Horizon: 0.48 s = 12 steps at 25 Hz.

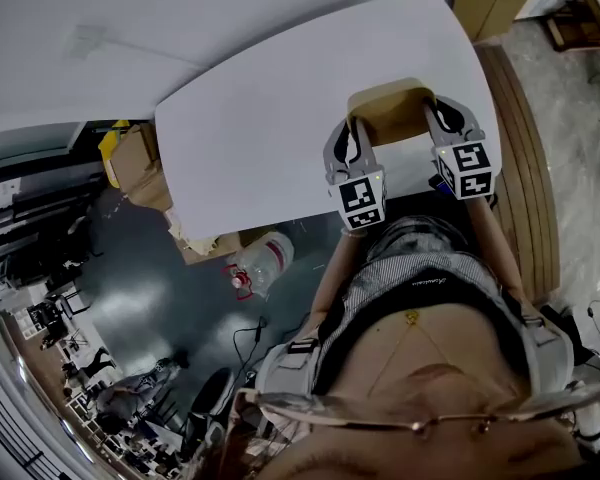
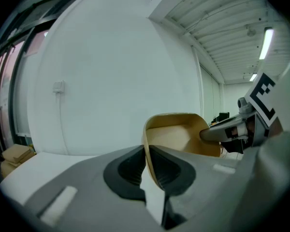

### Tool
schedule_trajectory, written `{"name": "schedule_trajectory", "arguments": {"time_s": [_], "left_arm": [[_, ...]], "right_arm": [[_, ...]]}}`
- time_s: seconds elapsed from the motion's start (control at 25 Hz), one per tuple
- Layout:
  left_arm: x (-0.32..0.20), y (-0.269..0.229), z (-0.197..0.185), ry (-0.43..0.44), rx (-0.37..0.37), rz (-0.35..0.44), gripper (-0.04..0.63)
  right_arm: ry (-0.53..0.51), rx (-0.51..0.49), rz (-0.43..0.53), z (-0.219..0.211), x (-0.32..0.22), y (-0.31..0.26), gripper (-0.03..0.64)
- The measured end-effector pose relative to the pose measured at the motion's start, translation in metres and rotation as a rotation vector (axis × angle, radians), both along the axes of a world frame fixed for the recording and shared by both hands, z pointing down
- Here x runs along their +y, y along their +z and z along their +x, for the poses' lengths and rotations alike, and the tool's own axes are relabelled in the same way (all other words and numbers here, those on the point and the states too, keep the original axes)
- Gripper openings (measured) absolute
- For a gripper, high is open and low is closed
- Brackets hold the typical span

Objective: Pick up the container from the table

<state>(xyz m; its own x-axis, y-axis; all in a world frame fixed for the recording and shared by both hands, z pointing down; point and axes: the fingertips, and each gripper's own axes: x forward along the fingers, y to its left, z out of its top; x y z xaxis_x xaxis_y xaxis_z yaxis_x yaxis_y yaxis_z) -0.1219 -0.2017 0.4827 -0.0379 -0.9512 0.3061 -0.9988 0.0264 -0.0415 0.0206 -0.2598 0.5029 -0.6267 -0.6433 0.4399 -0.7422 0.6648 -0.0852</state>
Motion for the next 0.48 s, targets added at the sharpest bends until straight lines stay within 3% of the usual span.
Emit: {"name": "schedule_trajectory", "arguments": {"time_s": [0.48], "left_arm": [[-0.0082, 0.0010, -0.0009, 0.010, 0.012, 0.001, 0.023]], "right_arm": [[0.025, 0.008, 0.005, 0.0005, -0.0074, -0.0028, 0.044]]}}
